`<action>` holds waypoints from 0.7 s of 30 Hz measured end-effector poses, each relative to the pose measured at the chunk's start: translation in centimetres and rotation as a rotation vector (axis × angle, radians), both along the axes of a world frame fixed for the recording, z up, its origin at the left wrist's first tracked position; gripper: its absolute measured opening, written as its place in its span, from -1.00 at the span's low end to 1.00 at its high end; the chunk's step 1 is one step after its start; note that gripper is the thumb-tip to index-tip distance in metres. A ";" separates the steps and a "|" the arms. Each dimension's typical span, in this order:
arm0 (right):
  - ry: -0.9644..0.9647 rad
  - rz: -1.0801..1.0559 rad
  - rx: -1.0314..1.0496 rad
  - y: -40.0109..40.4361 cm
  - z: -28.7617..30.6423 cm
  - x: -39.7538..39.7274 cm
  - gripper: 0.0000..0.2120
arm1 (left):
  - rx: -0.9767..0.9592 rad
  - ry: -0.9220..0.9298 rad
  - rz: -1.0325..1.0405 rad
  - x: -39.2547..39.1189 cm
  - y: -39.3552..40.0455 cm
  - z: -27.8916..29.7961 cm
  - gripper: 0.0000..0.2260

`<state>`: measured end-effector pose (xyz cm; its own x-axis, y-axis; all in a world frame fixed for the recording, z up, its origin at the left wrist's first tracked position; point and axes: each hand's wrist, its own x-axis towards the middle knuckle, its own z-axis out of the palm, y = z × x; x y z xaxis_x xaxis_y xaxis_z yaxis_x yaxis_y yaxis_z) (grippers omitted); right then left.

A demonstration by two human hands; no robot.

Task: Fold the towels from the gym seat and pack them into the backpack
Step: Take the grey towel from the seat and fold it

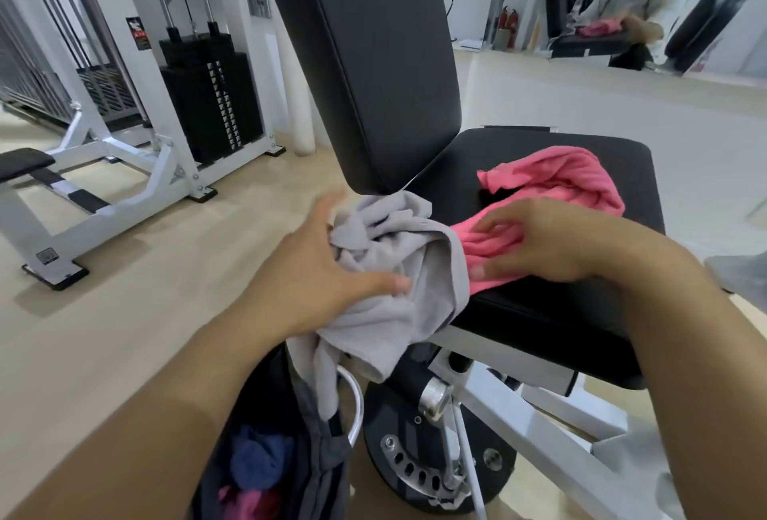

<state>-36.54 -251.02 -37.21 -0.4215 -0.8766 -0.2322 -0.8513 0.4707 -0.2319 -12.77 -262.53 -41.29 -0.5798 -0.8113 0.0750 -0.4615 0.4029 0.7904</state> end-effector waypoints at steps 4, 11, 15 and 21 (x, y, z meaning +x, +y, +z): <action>0.073 -0.013 -0.138 -1.1 -0.2 -0.9 -0.76 | -0.094 0.027 -0.017 0.4 -0.6 -0.7 -0.77; 0.374 -0.569 -0.315 -1.0 0.3 -3.5 -0.52 | 0.019 0.422 0.121 3.6 -0.6 0.4 -0.76; 0.341 -0.231 -0.324 -1.5 1.1 0.9 -0.44 | 0.123 0.362 0.131 3.8 -0.1 -1.0 -0.78; -0.192 0.353 -0.118 -0.8 -0.2 9.9 -0.61 | 0.200 0.370 0.102 4.5 -0.1 -0.7 -0.73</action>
<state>-26.62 -251.81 -37.46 -0.0489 -0.9849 -0.1663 -0.8917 0.1181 -0.4370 -8.25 -262.59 -41.98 -0.4595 -0.8827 0.0984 -0.1617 0.1921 0.9680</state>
